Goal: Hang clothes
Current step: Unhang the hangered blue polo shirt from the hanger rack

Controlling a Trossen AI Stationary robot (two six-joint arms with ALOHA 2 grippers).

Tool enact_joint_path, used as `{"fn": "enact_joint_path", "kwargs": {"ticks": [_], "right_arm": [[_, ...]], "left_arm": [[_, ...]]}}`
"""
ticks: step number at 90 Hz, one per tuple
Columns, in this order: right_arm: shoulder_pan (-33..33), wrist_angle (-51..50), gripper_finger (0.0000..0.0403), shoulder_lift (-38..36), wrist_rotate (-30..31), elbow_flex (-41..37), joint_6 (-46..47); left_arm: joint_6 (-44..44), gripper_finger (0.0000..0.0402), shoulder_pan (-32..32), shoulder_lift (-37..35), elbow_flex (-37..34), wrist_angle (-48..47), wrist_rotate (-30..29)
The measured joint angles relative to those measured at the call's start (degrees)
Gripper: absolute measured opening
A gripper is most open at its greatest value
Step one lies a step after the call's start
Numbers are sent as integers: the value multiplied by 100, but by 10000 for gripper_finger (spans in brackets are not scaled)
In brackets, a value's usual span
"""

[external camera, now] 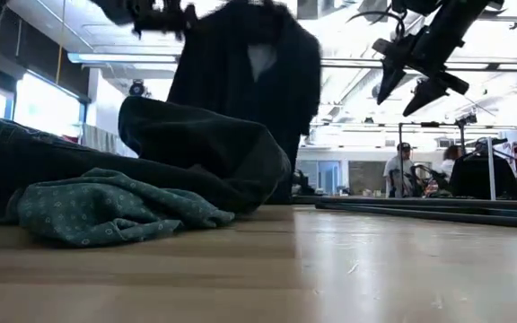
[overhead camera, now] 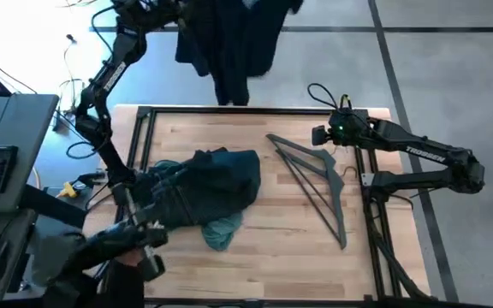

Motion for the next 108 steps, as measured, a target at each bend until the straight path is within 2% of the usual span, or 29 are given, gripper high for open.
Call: {"fn": "enact_joint_path", "kwargs": {"ticks": [11,23,39,47,61,76,91,108], "right_arm": [[4,238,277,0,-49,0,-376],[4,1093,276,-11,-562,139,-1254],[4,1915,263,-15,-1209,1115,-2476],[4,2085,258,-4,-1422,1776,-3093],[-31,1916,257,59,-1422,2753,-4060],[-194,1214,256,170,-1598,3657,-4645],[-352,590,256,325,-2111,4159,-4975],[-430,492,256,448,-3235,4183,-4824]], "left_arm": [[-15,10,-53,-252,17,-182,134],[22,10,-156,-596,12,-761,111],[706,10,-471,-980,19,-2397,-30],[754,10,-779,-1069,6,-3139,-249],[688,10,-1429,-1214,6,-4022,-415],[316,10,-2372,-1246,6,-4666,-782],[-125,10,-3311,-1245,6,-4890,-1358],[-621,10,-4298,-1246,6,-4795,-2062]]}}
